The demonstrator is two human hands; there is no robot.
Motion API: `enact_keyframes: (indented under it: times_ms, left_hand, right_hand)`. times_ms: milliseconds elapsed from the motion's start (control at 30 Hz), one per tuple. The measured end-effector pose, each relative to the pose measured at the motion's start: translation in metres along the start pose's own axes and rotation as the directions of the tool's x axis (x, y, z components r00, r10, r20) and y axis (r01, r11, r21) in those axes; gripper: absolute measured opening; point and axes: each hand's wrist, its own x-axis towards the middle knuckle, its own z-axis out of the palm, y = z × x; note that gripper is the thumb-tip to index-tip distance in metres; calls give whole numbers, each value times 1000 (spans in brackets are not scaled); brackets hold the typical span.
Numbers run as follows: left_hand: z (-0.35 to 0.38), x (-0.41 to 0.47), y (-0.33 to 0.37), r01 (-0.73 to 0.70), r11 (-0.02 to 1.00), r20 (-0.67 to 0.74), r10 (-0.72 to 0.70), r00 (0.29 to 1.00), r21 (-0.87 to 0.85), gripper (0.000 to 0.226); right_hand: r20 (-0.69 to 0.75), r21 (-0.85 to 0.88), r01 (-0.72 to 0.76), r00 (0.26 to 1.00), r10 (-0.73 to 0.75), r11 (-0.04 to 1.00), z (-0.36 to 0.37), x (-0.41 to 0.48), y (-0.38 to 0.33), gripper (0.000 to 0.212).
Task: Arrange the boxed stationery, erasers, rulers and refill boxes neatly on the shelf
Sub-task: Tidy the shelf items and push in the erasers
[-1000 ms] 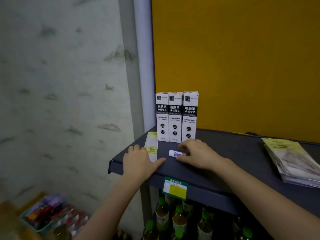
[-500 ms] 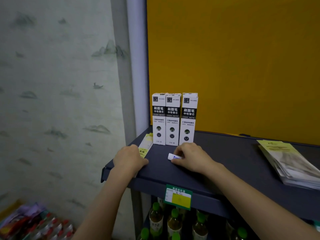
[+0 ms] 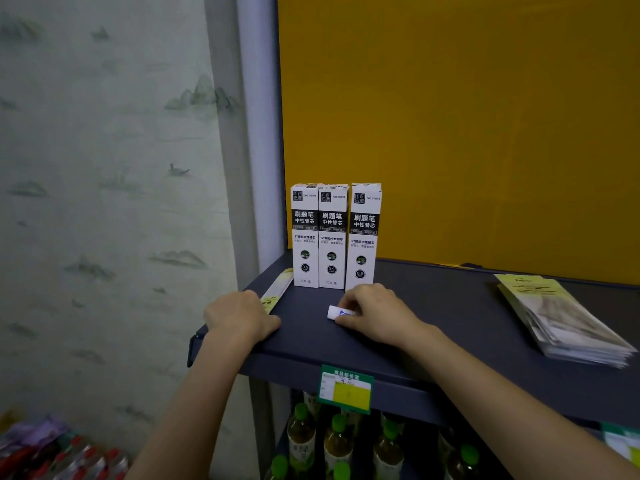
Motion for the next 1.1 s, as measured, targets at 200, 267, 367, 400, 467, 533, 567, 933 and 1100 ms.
enact_keyframes:
  times_ms: [200, 267, 367, 400, 467, 533, 567, 933, 1100]
  left_hand:
    - [4, 1, -12, 8, 1000, -6, -8, 1000, 8, 40]
    - [5, 0, -17, 10, 1000, -13, -10, 1000, 0, 43]
    - [3, -5, -24, 18, 1000, -35, -18, 999, -23, 47]
    - [1, -9, -26, 22, 999, -37, -24, 999, -38, 45]
    - [-5, -18, -27, 36, 997, -49, -39, 998, -71, 44]
    - [-11, -30, -27, 59, 992, -67, -66, 996, -113, 45]
    - [-15, -37, -26, 67, 990, -80, -77, 994, -124, 45]
    - [-45, -132, 21, -132, 936, -316, 23, 949, -327, 39]
    - [-57, -186, 107, -268, 902, -300, 167, 939, -338, 37]
  right_hand:
    - [-44, 24, -12, 999, 13, 1000, -5, -11, 0, 22]
    - [-70, 34, -1, 998, 4, 999, -8, -16, 0, 21]
    - [-115, 45, 14, 993, -9, 999, -14, -26, 1, 19]
    - [-130, 48, 17, 991, -11, 999, -17, -30, 1, 18]
    - [-156, 53, 22, 988, -13, 998, -24, -39, 3, 20]
    - [-187, 60, 26, 982, -14, 998, -33, -48, 7, 21]
    - [-203, 59, 30, 979, -17, 998, -38, -53, 10, 22]
    - [-278, 9, 55, 959, -50, 998, -102, -143, 86, 18]
    - [-294, -9, -5, 956, 2, 1000, -143, -204, 152, 14]
